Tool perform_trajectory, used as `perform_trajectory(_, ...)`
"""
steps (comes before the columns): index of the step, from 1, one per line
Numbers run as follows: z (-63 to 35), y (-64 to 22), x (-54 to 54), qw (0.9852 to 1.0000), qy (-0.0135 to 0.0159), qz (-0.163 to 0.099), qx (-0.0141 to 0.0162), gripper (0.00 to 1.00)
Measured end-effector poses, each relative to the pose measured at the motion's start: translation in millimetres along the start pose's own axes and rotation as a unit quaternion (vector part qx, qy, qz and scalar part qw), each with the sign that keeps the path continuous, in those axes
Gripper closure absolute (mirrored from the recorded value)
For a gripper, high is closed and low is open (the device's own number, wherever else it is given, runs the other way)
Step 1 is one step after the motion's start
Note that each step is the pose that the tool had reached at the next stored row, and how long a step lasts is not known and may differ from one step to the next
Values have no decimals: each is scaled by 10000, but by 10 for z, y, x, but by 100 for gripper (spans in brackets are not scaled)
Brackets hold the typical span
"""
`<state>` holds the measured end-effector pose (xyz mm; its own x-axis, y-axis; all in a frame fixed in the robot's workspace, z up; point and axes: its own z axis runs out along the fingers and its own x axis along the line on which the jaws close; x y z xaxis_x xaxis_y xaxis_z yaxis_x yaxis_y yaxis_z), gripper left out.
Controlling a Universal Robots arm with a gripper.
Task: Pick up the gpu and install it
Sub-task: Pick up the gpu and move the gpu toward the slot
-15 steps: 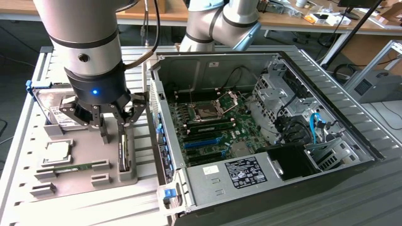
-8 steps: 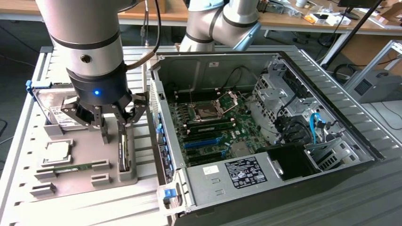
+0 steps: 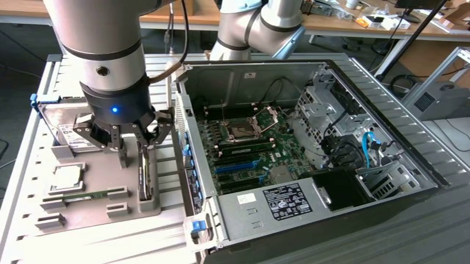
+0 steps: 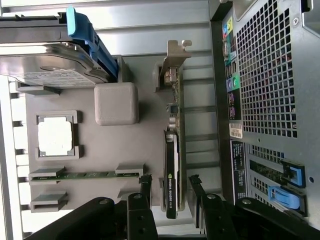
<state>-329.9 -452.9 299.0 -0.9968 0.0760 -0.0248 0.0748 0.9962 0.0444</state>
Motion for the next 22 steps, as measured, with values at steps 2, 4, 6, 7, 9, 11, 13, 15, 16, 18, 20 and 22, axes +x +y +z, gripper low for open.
perform_trajectory(2, 20, -1, -3, 10000, 0, 0, 0, 58)
perform_trajectory(4, 42, -1, -9, 10000, 2, 0, 0, 58)
perform_trajectory(6, 61, -1, -14, 10000, 3, 0, 0, 58)
perform_trajectory(7, 70, -2, -17, 10000, 3, 0, 0, 58)
perform_trajectory(9, 88, -2, -22, 10000, 4, 0, 0, 58)
perform_trajectory(11, 104, -2, -24, 10000, 4, 1, 0, 58)
perform_trajectory(13, 119, -3, -28, 10000, 5, 0, 0, 58)
perform_trajectory(15, 134, -2, -35, 10000, 5, 0, 0, 58)
perform_trajectory(16, 142, -2, -38, 10000, 5, 1, 0, 58)
perform_trajectory(18, 155, 0, -45, 10000, 5, 0, 0, 58)
perform_trajectory(20, 168, 0, -51, 10000, 6, 0, 0, 58)
perform_trajectory(22, 182, 1, -59, 10000, 6, 0, 0, 58)
